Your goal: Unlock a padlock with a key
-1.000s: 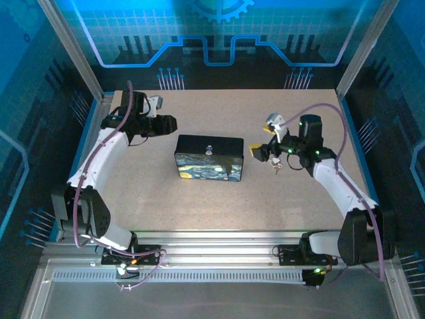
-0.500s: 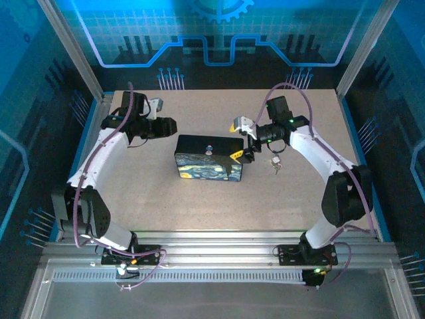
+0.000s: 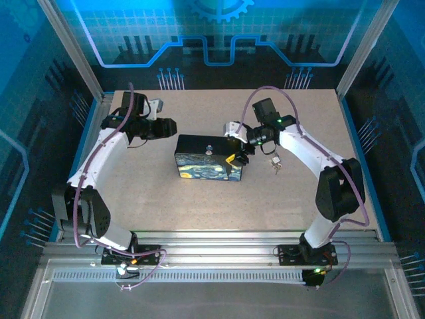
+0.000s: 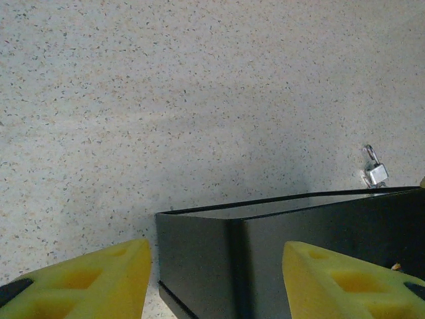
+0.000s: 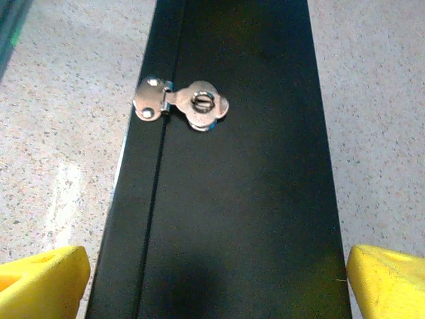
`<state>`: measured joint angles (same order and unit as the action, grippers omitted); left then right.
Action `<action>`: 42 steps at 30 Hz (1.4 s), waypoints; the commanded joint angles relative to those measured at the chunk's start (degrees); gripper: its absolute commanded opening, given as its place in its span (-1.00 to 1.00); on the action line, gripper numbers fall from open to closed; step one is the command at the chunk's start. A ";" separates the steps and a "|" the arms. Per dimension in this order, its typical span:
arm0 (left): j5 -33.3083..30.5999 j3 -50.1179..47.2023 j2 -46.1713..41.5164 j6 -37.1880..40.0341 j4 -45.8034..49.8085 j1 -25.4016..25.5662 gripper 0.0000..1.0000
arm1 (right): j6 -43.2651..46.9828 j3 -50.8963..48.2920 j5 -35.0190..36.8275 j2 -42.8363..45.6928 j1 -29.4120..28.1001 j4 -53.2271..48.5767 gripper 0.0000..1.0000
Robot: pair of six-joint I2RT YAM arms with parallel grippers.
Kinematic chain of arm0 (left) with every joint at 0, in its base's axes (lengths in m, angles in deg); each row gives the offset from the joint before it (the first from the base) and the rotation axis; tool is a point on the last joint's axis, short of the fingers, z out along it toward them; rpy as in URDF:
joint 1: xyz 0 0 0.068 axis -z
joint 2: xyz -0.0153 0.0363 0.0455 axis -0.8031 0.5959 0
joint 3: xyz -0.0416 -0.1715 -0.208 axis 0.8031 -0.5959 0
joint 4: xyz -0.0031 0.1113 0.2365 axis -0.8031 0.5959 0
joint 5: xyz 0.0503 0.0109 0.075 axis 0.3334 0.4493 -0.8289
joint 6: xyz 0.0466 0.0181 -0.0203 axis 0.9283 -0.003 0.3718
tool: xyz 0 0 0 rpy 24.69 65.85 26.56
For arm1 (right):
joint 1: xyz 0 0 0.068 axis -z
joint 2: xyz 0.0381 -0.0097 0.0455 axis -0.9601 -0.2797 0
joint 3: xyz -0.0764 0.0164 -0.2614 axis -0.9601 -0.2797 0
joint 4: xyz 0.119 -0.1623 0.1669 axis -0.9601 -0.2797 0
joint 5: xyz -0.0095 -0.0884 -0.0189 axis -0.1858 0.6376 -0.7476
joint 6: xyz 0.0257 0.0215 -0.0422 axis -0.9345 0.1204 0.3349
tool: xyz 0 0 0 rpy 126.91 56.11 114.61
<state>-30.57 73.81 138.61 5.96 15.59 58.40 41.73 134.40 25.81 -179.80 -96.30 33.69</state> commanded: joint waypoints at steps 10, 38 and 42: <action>0.50 -0.83 -2.41 1.49 1.61 -0.32 0.12 | -4.81 2.30 3.07 -3.25 -0.81 -3.66 1.00; 1.53 1.97 -2.25 3.64 5.25 4.11 0.12 | -62.84 -8.32 -14.83 -2.09 8.16 26.93 0.48; -3.66 3.04 0.06 3.64 5.87 8.30 0.12 | -79.70 -14.62 -11.93 -2.44 9.43 42.45 0.53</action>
<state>-31.58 74.82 137.54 8.14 19.20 64.76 -19.73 122.71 15.58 -182.77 -87.41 58.96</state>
